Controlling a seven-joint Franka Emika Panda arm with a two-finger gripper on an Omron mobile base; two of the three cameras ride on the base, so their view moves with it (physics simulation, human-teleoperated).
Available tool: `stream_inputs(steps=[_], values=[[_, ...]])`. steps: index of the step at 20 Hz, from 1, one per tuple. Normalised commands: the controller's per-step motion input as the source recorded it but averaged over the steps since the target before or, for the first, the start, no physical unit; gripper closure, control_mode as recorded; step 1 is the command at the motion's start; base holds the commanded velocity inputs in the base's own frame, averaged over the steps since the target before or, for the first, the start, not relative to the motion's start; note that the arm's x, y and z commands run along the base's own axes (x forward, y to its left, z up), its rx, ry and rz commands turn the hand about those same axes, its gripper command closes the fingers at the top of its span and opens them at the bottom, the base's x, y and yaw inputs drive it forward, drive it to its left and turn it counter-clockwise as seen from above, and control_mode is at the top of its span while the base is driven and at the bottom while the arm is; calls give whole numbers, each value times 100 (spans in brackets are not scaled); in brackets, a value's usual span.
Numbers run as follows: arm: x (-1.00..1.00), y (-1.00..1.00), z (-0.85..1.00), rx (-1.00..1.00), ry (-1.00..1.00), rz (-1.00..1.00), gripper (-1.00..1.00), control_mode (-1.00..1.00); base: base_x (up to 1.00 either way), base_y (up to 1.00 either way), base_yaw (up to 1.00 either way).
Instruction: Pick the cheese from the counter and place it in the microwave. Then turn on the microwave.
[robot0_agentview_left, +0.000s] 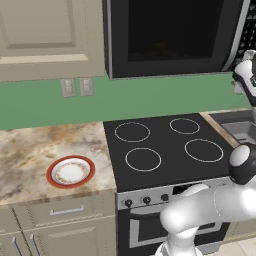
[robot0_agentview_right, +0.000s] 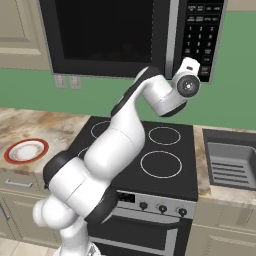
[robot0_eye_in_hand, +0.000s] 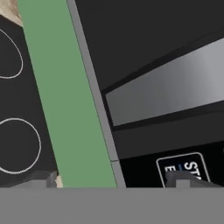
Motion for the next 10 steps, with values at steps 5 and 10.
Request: stream_inputs(steps=[5,10], values=[[28,0,0,6,0,0,-100,-100,0,0,0],[28,-1,0,4,0,0,-100,-100,0,0,0]])
